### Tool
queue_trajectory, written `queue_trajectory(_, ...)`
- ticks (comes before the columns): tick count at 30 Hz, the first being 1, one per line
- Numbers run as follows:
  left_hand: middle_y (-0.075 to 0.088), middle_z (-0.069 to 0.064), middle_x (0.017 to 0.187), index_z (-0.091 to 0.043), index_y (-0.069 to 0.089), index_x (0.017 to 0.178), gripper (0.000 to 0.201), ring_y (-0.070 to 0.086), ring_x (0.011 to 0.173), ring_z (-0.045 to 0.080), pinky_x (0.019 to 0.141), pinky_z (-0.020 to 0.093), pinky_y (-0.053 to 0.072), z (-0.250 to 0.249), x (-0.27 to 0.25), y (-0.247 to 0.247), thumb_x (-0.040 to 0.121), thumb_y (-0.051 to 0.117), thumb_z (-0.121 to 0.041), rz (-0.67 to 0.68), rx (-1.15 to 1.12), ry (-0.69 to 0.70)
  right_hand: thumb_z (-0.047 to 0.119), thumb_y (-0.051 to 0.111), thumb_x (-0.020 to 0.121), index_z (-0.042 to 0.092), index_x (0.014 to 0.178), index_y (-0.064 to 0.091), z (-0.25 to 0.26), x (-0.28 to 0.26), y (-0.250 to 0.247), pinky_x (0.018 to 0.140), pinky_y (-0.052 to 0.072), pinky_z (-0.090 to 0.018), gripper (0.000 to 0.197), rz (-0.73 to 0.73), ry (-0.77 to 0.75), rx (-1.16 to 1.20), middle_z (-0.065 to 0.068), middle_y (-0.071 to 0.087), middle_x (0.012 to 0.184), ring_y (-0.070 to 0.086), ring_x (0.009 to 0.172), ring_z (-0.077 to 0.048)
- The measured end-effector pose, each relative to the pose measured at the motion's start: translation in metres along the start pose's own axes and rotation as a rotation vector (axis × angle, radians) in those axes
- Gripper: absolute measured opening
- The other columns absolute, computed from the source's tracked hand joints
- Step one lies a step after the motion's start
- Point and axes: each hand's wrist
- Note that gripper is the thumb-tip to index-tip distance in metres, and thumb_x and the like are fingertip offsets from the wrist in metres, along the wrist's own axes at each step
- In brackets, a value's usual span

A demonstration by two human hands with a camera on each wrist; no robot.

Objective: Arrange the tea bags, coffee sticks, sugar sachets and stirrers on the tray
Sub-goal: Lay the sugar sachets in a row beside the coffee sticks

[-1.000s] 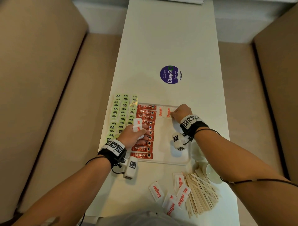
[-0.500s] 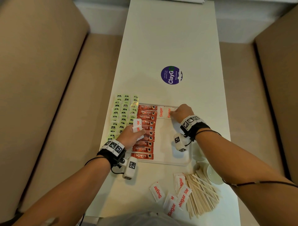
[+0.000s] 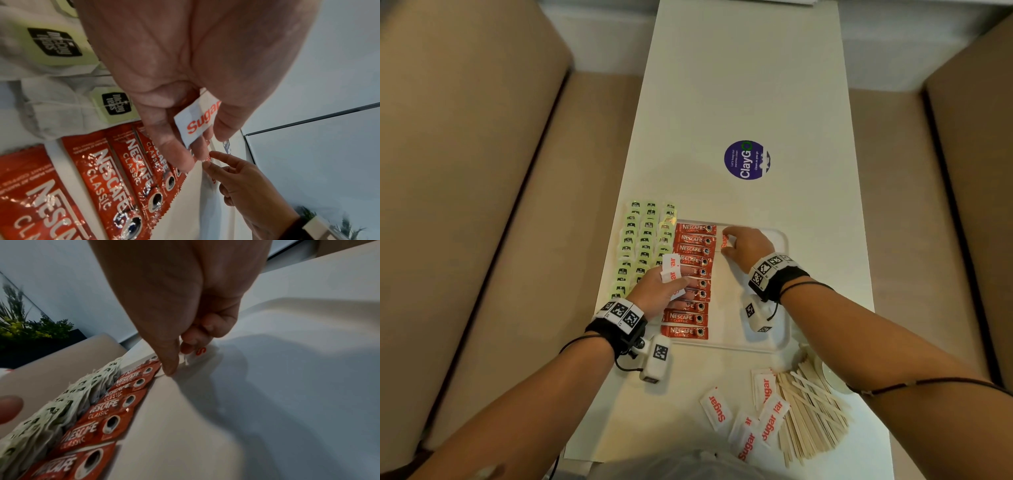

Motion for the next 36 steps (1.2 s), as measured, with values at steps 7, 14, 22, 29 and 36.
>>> queue_trajectory(7, 0.077, 0.006, 0.104, -0.014, 0.066, 0.117, 0.02, 0.074, 0.089, 0.023, 0.074, 0.033, 0.061, 0.003, 0.001, 0.0, 0.097, 0.062, -0.01, -0.011, -0.008, -0.006, 0.03, 0.069, 0.092, 0.027, 0.123, 0.066, 0.001, 0.001, 0.001, 0.082, 0.047, -0.029, 0.031, -0.014, 0.015, 0.03, 0.001, 0.07, 0.118, 0.065, 0.102, -0.019)
queue_trajectory(14, 0.077, 0.007, 0.104, -0.015, 0.065, 0.115, 0.019, 0.074, 0.086, 0.021, 0.072, 0.031, 0.06, 0.003, 0.001, 0.0, 0.098, 0.061, -0.011, -0.004, -0.006, 0.003, 0.028, 0.071, 0.091, 0.025, 0.128, 0.062, -0.005, -0.004, -0.007, 0.088, 0.054, -0.035, 0.039, -0.049, 0.027, 0.052, 0.002, 0.071, 0.116, 0.066, 0.101, -0.018)
queue_trajectory(22, 0.077, 0.005, 0.103, -0.013, 0.064, 0.119, 0.022, 0.074, 0.09, 0.023, 0.072, 0.031, 0.061, 0.003, 0.0, 0.001, 0.098, 0.061, -0.011, 0.011, 0.002, 0.006, 0.017, 0.068, 0.094, 0.016, 0.126, 0.066, -0.018, -0.01, -0.013, 0.093, 0.049, -0.031, 0.032, -0.043, 0.07, -0.019, -0.005, 0.07, 0.121, 0.065, 0.11, -0.023)
queue_trajectory(29, 0.077, 0.005, 0.103, -0.013, 0.064, 0.119, 0.022, 0.074, 0.088, 0.022, 0.073, 0.031, 0.061, 0.003, 0.001, 0.0, 0.098, 0.061, -0.01, 0.011, -0.001, 0.008, 0.019, 0.068, 0.094, 0.017, 0.131, 0.064, -0.015, -0.012, -0.017, 0.097, 0.051, -0.034, 0.037, -0.033, 0.08, -0.03, -0.005, 0.068, 0.126, 0.064, 0.113, -0.023)
queue_trajectory(36, 0.077, 0.006, 0.106, -0.015, 0.065, 0.119, 0.021, 0.074, 0.092, 0.024, 0.077, 0.035, 0.061, 0.005, 0.002, 0.0, 0.098, 0.061, -0.012, 0.017, -0.01, 0.005, 0.02, 0.068, 0.095, 0.019, 0.136, 0.061, -0.013, -0.012, -0.018, 0.099, 0.049, -0.032, 0.042, -0.028, 0.093, -0.025, -0.004, 0.067, 0.13, 0.064, 0.116, -0.021)
Point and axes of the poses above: each hand's wrist, its own x-axis towards the middle knuckle, its own y-axis out of the palm, z = x × y
